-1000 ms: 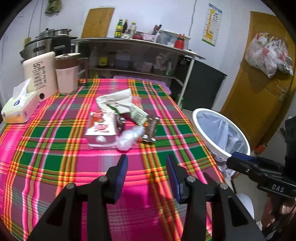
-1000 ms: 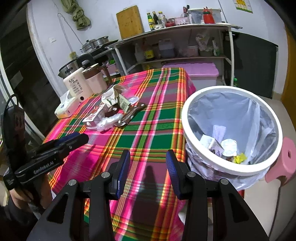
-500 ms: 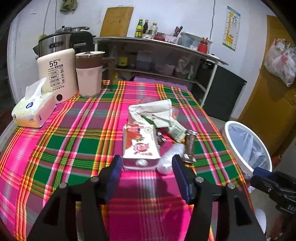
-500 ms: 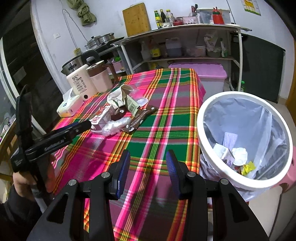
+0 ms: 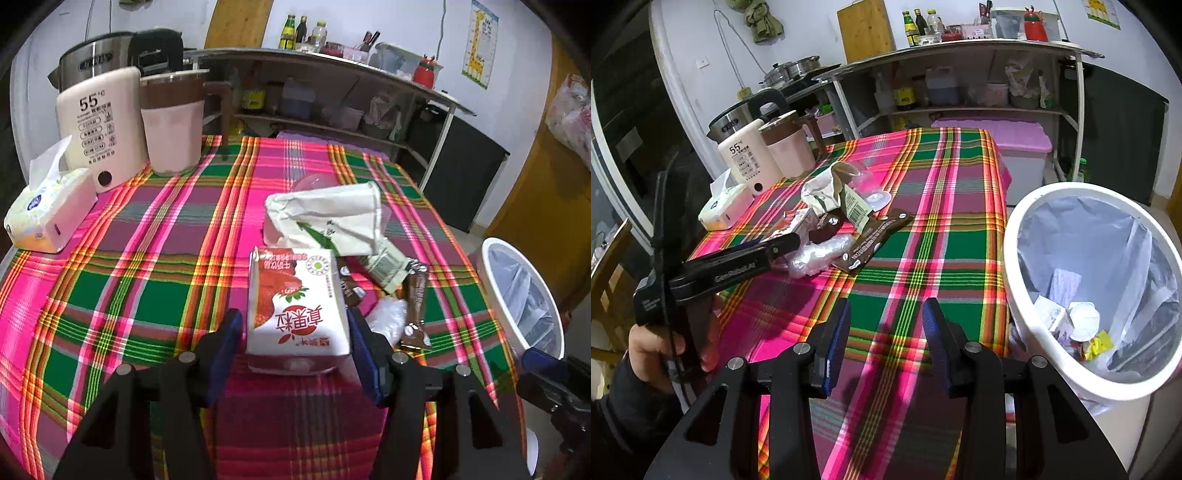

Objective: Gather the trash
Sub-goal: 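Grasp the red-white juice carton with the left tool while the right tool grasps a brown wrapper, then carry the juice carton and brown wrapper over the white bin with both tools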

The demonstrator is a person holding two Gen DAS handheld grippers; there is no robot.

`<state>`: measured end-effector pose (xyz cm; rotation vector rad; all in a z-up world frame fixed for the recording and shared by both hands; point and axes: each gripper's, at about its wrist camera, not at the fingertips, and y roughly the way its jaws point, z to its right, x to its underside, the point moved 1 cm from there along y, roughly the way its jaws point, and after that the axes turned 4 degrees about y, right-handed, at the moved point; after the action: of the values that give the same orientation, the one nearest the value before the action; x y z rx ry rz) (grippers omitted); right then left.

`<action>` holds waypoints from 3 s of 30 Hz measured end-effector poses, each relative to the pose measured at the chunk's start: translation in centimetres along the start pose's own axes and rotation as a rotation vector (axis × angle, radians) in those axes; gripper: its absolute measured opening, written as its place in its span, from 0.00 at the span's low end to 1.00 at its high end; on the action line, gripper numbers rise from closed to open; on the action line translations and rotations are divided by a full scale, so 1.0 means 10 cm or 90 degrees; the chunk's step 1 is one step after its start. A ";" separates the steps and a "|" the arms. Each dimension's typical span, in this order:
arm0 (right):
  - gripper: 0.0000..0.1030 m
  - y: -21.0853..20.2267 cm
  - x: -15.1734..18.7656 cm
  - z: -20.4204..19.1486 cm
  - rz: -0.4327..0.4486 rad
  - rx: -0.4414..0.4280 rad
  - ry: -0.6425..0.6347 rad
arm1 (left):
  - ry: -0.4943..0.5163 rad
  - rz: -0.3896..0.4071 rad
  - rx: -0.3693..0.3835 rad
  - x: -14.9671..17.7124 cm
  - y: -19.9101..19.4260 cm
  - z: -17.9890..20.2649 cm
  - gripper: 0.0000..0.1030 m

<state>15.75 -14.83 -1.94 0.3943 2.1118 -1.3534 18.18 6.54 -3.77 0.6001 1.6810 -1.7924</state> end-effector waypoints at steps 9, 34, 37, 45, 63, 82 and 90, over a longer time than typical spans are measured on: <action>0.40 0.15 -0.10 -0.05 -0.005 0.004 0.001 | -0.012 0.021 0.005 0.10 -0.15 -0.08 0.55; 0.40 0.96 -0.39 -0.33 -0.053 0.052 -0.013 | -0.032 0.028 0.035 0.23 -0.30 -0.29 0.55; 0.40 0.91 -0.38 -0.26 -0.052 0.067 -0.008 | -0.030 0.029 0.038 0.22 -0.30 -0.28 0.55; 0.40 0.90 -0.40 -0.24 -0.053 0.073 -0.005 | -0.026 0.028 0.036 0.23 -0.31 -0.27 0.55; 0.21 0.76 -0.32 -0.29 -0.032 0.059 -0.050 | -0.009 0.039 0.042 0.24 -0.39 -0.18 0.55; 0.21 -0.08 -0.05 -0.13 0.029 0.031 -0.015 | 0.035 0.059 0.081 0.34 -0.83 0.31 0.55; 0.21 -0.38 0.03 -0.04 0.056 0.036 -0.005 | 0.058 0.070 0.101 0.34 -0.96 0.54 0.55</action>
<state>13.32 -16.12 0.73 0.4990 2.0299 -1.3632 9.54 0.90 1.34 0.8384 1.5419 -1.8551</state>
